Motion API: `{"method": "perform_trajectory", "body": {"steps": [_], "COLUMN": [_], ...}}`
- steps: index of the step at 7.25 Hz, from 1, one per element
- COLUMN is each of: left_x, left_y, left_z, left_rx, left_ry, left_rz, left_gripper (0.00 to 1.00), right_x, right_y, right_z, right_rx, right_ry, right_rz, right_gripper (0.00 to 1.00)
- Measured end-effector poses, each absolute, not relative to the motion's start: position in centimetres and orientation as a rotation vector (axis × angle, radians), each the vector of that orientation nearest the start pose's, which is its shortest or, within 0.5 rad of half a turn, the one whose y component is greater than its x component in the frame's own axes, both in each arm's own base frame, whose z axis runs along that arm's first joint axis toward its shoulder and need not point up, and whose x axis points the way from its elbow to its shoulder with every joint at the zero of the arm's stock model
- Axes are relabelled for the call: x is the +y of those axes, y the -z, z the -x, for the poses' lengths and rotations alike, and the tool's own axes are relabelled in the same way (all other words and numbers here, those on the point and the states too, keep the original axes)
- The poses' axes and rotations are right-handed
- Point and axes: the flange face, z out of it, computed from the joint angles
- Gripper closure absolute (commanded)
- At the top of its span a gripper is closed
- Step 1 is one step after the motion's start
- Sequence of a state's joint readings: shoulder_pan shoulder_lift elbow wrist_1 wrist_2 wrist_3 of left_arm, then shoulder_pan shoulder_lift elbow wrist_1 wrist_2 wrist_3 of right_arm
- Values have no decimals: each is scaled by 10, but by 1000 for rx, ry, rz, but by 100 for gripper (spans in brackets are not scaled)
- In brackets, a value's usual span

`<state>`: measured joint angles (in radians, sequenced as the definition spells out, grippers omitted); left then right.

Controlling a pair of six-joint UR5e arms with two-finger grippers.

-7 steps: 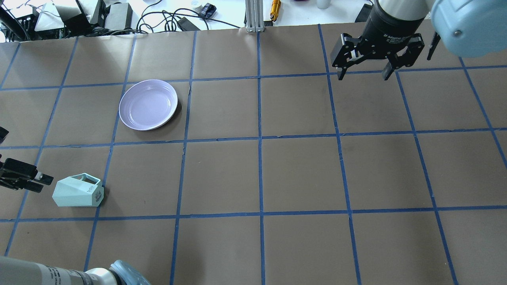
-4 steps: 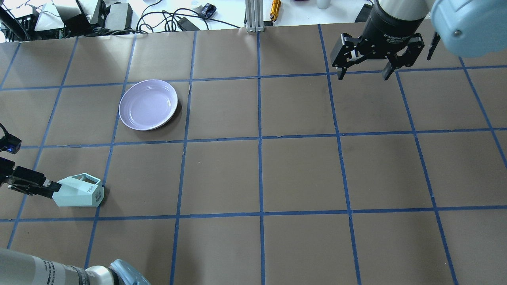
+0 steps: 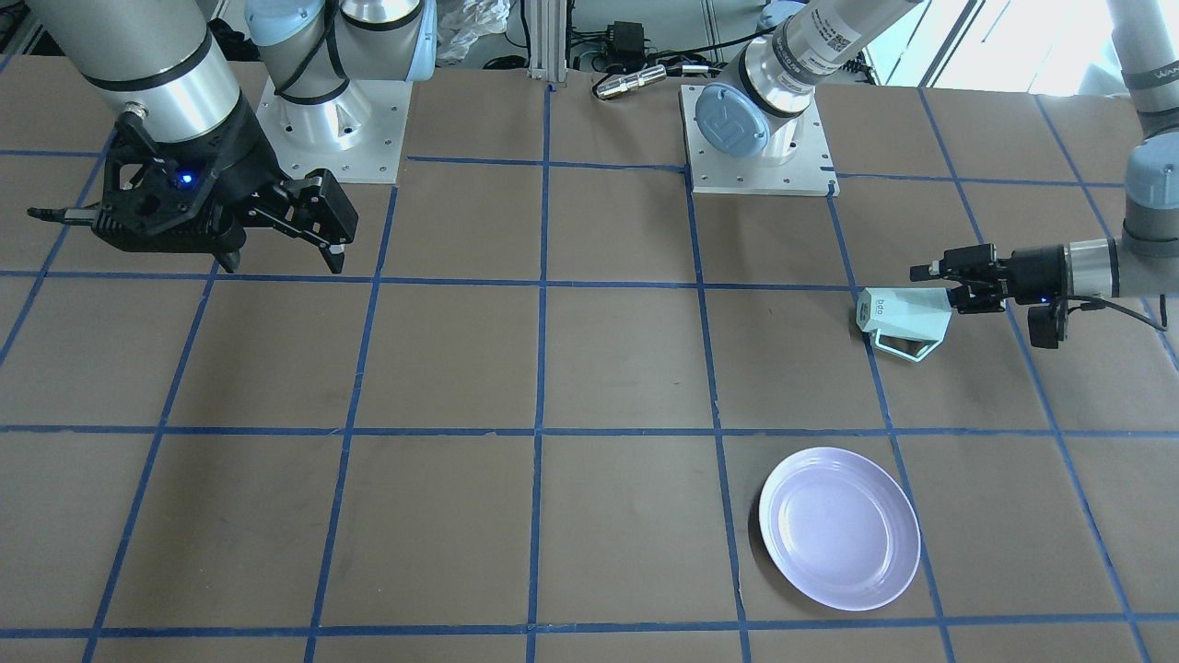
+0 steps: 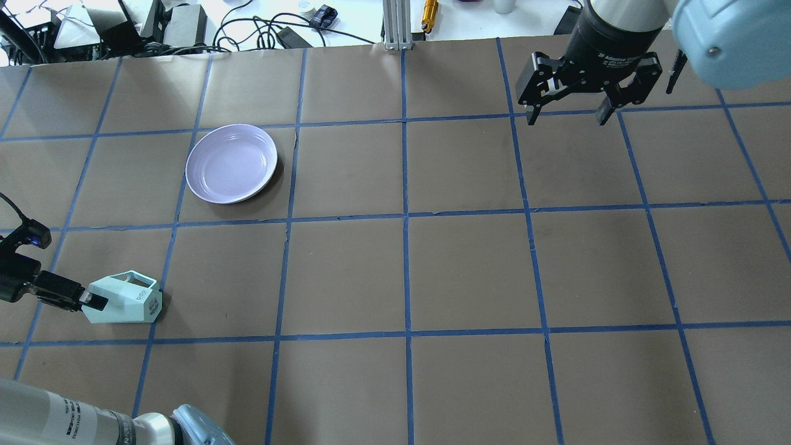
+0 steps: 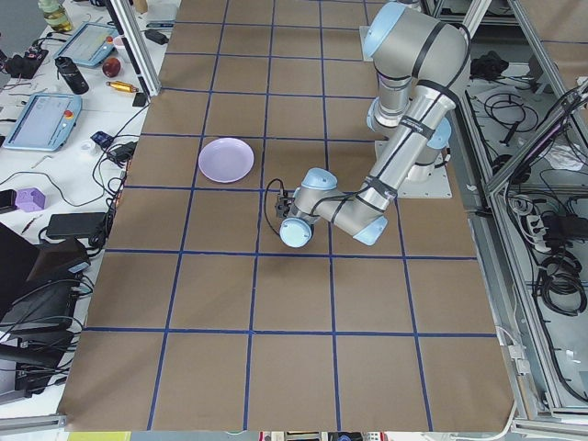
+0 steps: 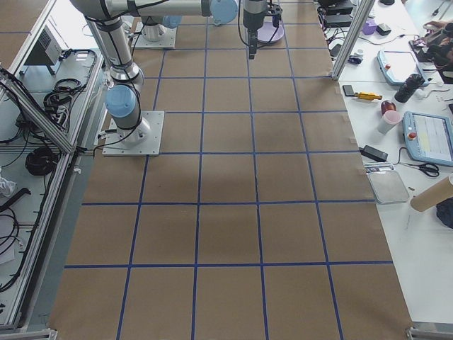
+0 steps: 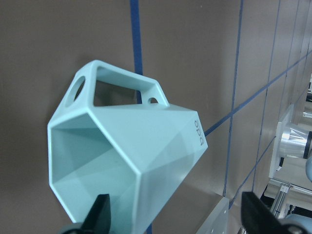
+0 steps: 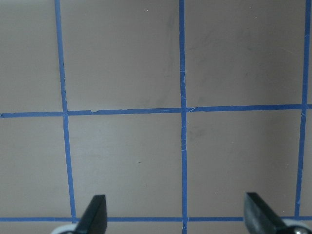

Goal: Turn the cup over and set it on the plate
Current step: 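Close the left gripper on the cup's rim and lift it, then rotate the held cup upright with the left gripper while raising it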

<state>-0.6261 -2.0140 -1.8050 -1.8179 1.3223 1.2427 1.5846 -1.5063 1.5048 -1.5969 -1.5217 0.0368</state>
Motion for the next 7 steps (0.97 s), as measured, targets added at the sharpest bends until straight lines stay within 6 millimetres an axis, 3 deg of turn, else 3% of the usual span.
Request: {"method": "perform_trajectory", "body": {"steps": [1,4,7], "left_x": [-403,-403,-414], "left_y": [-161,-164,-209], "left_z": [-288,-287,-296], "left_rx": [-2185,-2171,-2164], "left_ry": [261,267,278], "left_rz": [199,201,202], "left_gripper": [100,100,100], "right_x": [-520,-520,-520], "right_y": [-491,-491,-491], "right_z": [-145,-145,-145], "right_rx": [3091,3091,3091], "right_ry": [41,41,41], "right_rz": [-35,-34,-35], "right_gripper": [0,0,0]}}
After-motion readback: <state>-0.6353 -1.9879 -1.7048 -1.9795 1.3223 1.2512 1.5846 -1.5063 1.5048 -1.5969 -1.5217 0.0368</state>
